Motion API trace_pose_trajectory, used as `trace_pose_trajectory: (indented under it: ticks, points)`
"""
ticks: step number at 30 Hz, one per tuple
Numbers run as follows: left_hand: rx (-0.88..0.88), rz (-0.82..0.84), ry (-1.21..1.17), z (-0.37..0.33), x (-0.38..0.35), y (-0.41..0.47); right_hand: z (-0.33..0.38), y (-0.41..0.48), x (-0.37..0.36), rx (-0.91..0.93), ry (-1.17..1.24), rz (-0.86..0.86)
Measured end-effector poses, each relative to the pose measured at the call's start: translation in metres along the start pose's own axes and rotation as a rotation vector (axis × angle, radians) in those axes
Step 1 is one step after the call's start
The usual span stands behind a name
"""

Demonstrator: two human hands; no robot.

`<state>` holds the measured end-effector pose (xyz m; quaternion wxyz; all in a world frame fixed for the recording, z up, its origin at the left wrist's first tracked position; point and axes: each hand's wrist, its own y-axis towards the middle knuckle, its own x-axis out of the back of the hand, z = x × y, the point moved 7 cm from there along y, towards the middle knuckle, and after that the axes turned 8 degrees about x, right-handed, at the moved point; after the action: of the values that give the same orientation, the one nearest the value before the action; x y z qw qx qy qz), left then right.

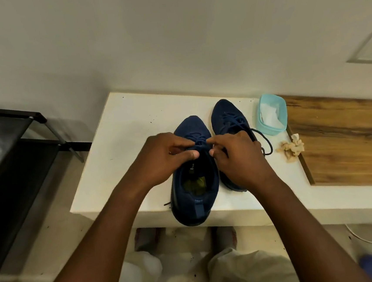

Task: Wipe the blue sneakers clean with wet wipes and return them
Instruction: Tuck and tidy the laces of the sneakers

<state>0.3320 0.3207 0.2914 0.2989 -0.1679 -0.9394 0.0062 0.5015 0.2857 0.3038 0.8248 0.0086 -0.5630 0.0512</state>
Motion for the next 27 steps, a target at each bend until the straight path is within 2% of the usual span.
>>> trace_pose_trajectory:
  ticks: [3,6,8,10,12,15,18,21,23,25,27]
  points:
    - [0.022,-0.037,-0.059,0.003,0.009,0.002,-0.009,0.001,0.000,-0.026,0.132,-0.045]
    - [0.016,-0.046,-0.025,0.003,0.018,0.001,-0.015,0.000,0.015,-0.025,0.026,-0.135]
    - [0.060,-0.021,0.035,0.009,0.023,0.001,-0.020,-0.002,0.019,-0.062,-0.064,-0.102]
    - [0.116,0.009,0.113,0.013,0.022,0.001,-0.020,-0.003,0.018,-0.064,-0.038,-0.061]
    - [0.186,-0.006,0.062,0.013,0.021,0.002,-0.013,-0.003,0.023,-0.051,0.231,-0.120]
    - [0.306,0.027,-0.310,0.003,0.014,0.000,0.006,-0.007,0.030,-0.052,0.627,-0.162]
    - [0.294,0.144,-0.677,-0.010,-0.001,0.000,0.022,-0.009,0.022,-0.016,0.930,-0.105]
    - [0.282,0.105,-0.865,-0.009,-0.002,0.000,0.016,-0.007,0.014,-0.061,1.110,-0.137]
    - [0.274,0.056,-0.927,-0.005,0.000,0.001,0.007,-0.006,0.009,-0.119,1.215,-0.229]
    - [0.259,0.019,-0.873,-0.003,-0.001,0.002,0.006,-0.004,0.007,-0.119,1.217,-0.324]
    - [0.225,0.030,-0.777,-0.005,-0.006,0.002,0.009,-0.003,0.005,-0.064,1.172,-0.344]
